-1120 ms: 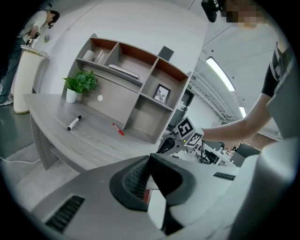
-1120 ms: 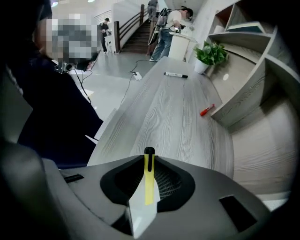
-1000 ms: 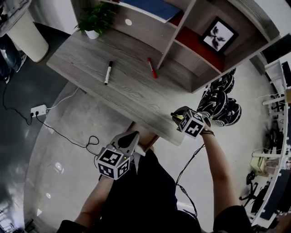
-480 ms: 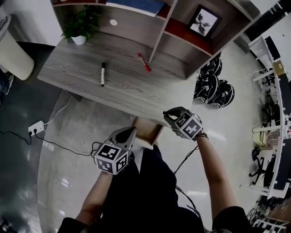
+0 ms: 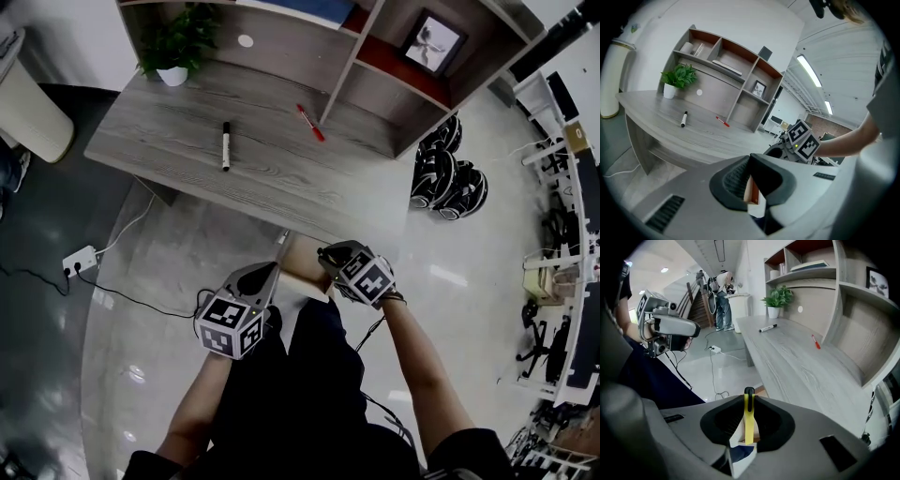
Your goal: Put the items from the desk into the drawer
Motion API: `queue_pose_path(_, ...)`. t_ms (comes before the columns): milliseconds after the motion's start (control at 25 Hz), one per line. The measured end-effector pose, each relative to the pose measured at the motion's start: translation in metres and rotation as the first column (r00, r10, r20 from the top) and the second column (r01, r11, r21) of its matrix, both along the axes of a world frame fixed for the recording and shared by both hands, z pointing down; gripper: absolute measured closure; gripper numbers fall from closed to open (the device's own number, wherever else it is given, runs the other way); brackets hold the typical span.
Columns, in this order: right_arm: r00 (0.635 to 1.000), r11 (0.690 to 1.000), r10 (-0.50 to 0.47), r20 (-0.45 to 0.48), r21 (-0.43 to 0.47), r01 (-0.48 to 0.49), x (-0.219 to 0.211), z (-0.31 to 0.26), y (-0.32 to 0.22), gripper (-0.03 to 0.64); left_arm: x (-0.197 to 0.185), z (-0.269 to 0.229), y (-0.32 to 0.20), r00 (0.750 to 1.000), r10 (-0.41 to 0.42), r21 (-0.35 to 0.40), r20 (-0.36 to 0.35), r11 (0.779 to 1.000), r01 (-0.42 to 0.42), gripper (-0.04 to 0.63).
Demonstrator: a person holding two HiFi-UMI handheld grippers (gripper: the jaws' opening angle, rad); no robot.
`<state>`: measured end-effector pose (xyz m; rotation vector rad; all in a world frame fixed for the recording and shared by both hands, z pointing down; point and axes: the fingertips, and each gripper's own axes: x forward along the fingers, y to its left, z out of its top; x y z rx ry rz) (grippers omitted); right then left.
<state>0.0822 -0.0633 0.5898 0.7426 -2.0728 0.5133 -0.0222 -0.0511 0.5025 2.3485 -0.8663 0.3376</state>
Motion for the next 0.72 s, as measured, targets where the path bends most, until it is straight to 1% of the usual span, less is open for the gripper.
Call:
queue_pose_path(160,0.999,1.0,0.03,-0.023,-0.002,-0.03,-0.012,0.031,0.002,0.538,-0.018,0.01,0.007,1.0,-0.012,-0.029,0.025,0.999,0.013,0.572)
queue_pose_path(360,0.99,0.993,0.121,-0.072,0.015,-0.12,-0.013,0.081,0.003,0.538,-0.04,0.025,0.015,0.997,-0.03,-0.071,0.065,0.997,0.035,0.572)
queue_pose_path(520,0.967,0.972,0.236,-0.094,0.032,-0.234,-0.007,0.109,-0.001,0.538,-0.052,0.034,0.018,0.996,-0.06,-0.113,0.069,0.991,0.068,0.572)
queue_pose_path(640,0.951,0.954,0.299,-0.084,0.044,-0.296,-0.007,0.124,-0.006,0.538,-0.059,0.039,0.02,0.994,-0.074,-0.125,0.081,0.989,0.084,0.572)
queue_pose_path(720,0.935,0.937,0.349,-0.068,0.039,-0.347,-0.005,0.13,-0.009,0.538,-0.061,0.042,0.021,0.993,-0.083,-0.132,0.084,0.987,0.094,0.572)
